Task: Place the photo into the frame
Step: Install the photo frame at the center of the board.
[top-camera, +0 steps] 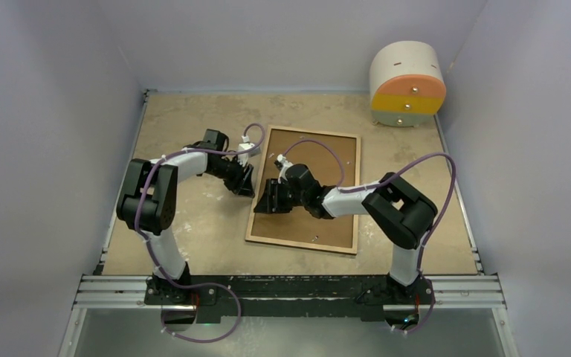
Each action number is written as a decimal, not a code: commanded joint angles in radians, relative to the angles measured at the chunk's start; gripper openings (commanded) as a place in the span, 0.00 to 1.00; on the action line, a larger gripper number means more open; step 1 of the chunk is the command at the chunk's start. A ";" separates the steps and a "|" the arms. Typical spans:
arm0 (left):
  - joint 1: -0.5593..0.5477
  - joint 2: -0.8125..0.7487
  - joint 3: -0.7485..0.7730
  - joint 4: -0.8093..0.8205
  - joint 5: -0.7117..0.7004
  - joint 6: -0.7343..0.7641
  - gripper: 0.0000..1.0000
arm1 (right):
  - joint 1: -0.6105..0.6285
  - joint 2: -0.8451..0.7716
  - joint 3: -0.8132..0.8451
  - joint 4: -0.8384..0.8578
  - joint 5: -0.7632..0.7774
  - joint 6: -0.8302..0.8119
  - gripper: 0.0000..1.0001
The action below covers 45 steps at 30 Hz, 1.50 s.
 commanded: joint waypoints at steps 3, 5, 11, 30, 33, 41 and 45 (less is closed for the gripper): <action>-0.013 0.007 -0.002 -0.008 0.016 0.034 0.37 | 0.007 0.036 0.026 0.013 -0.011 0.016 0.48; -0.016 0.006 -0.001 -0.008 0.012 0.037 0.37 | 0.007 0.041 0.028 0.014 -0.010 0.016 0.47; -0.021 0.010 -0.002 -0.012 0.009 0.045 0.36 | 0.007 0.071 0.045 0.019 -0.027 0.027 0.44; -0.031 0.008 0.001 -0.029 0.000 0.066 0.33 | 0.007 0.114 0.064 0.028 -0.010 0.047 0.39; -0.034 0.011 -0.002 -0.028 -0.001 0.069 0.32 | 0.006 0.119 0.062 0.049 -0.003 0.058 0.38; -0.035 0.008 -0.004 -0.038 -0.007 0.082 0.28 | 0.008 0.015 -0.036 0.042 0.046 0.095 0.40; -0.035 0.009 -0.006 -0.039 -0.010 0.084 0.28 | 0.007 -0.004 -0.076 0.056 0.034 0.118 0.41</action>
